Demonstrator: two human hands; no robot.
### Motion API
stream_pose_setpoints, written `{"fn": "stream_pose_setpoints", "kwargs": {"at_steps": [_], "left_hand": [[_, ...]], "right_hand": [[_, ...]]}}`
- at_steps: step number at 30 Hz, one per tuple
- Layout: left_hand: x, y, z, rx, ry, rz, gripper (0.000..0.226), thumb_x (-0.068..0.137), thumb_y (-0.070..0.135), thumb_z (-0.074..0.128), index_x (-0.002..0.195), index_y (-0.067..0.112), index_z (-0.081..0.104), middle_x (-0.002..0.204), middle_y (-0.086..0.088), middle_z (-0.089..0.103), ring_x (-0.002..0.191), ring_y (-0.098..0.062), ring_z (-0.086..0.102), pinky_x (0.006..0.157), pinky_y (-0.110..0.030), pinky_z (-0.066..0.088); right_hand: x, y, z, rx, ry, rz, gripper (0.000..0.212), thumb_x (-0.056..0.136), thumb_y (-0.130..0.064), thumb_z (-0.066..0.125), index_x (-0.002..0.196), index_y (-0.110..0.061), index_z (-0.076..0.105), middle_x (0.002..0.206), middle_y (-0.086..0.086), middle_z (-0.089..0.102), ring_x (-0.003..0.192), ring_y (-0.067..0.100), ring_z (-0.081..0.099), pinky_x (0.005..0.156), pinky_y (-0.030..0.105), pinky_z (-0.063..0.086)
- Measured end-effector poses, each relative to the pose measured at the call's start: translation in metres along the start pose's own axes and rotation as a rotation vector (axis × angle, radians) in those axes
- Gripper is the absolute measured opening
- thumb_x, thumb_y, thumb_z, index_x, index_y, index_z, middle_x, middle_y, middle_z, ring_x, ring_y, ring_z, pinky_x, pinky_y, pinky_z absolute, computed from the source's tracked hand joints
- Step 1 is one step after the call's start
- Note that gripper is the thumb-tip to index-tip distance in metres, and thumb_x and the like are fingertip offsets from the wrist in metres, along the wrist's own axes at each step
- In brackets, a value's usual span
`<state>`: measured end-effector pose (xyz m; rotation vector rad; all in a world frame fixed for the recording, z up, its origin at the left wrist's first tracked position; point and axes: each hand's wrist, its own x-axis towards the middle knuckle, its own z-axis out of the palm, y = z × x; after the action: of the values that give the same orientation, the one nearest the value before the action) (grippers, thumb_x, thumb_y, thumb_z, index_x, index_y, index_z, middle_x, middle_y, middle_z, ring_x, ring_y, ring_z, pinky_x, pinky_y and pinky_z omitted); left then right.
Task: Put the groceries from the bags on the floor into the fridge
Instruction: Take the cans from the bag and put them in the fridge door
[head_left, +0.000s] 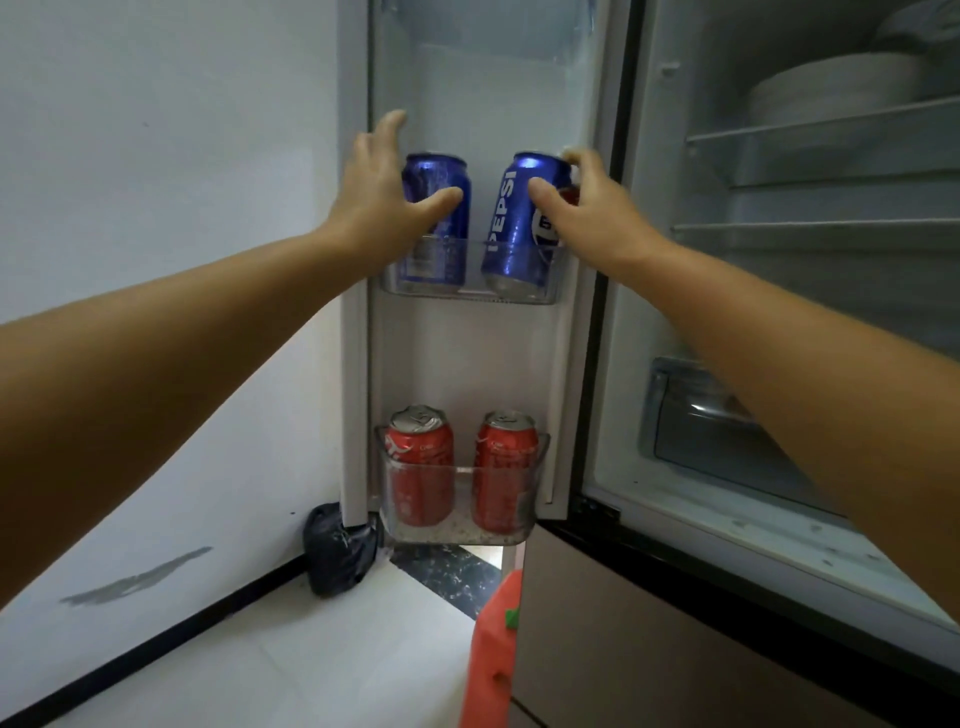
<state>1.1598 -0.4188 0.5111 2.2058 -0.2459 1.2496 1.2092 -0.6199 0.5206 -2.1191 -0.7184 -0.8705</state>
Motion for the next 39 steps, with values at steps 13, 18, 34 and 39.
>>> {"fn": "stream_pose_setpoints", "kwargs": {"at_steps": [13, 18, 34, 39], "left_hand": [[-0.092, -0.055, -0.059, 0.151, 0.070, -0.134, 0.046, 0.091, 0.035, 0.056, 0.128, 0.008, 0.046, 0.120, -0.013, 0.053, 0.098, -0.015, 0.053, 0.084, -0.022, 0.040], [-0.156, -0.114, -0.112, 0.256, 0.058, -0.300, 0.040, 0.092, 0.032, 0.054, 0.125, 0.010, 0.048, 0.118, -0.011, 0.055, 0.102, -0.020, 0.057, 0.082, -0.024, 0.041], [-0.512, -0.323, -0.398, 0.497, -0.116, -1.010, 0.023, 0.091, 0.026, 0.056, 0.110, 0.013, 0.056, 0.098, -0.003, 0.057, 0.087, -0.018, 0.054, 0.081, -0.032, 0.044], [-0.561, -0.368, -0.459, 0.497, -0.113, -1.133, 0.023, 0.089, 0.020, 0.056, 0.110, 0.011, 0.055, 0.090, 0.000, 0.057, 0.085, -0.018, 0.055, 0.075, -0.028, 0.040]], "right_hand": [[-0.071, -0.063, 0.094, -0.143, 0.152, -0.630, 0.035, 0.086, -0.024, 0.046, 0.113, -0.007, 0.061, 0.118, 0.010, 0.062, 0.112, 0.029, 0.056, 0.106, 0.048, 0.034], [-0.121, -0.102, 0.184, -0.134, -0.161, -0.620, 0.036, 0.091, -0.024, 0.048, 0.123, -0.011, 0.056, 0.125, 0.009, 0.058, 0.116, 0.029, 0.053, 0.105, 0.041, 0.031], [-0.366, -0.327, 0.490, -0.016, -0.926, -0.618, 0.042, 0.098, -0.029, 0.039, 0.137, -0.016, 0.038, 0.134, 0.007, 0.049, 0.118, 0.026, 0.051, 0.100, 0.039, 0.038], [-0.389, -0.388, 0.569, -0.036, -1.066, -0.658, 0.044, 0.099, -0.032, 0.037, 0.139, -0.016, 0.035, 0.136, 0.008, 0.046, 0.115, 0.027, 0.053, 0.095, 0.040, 0.043]]}}
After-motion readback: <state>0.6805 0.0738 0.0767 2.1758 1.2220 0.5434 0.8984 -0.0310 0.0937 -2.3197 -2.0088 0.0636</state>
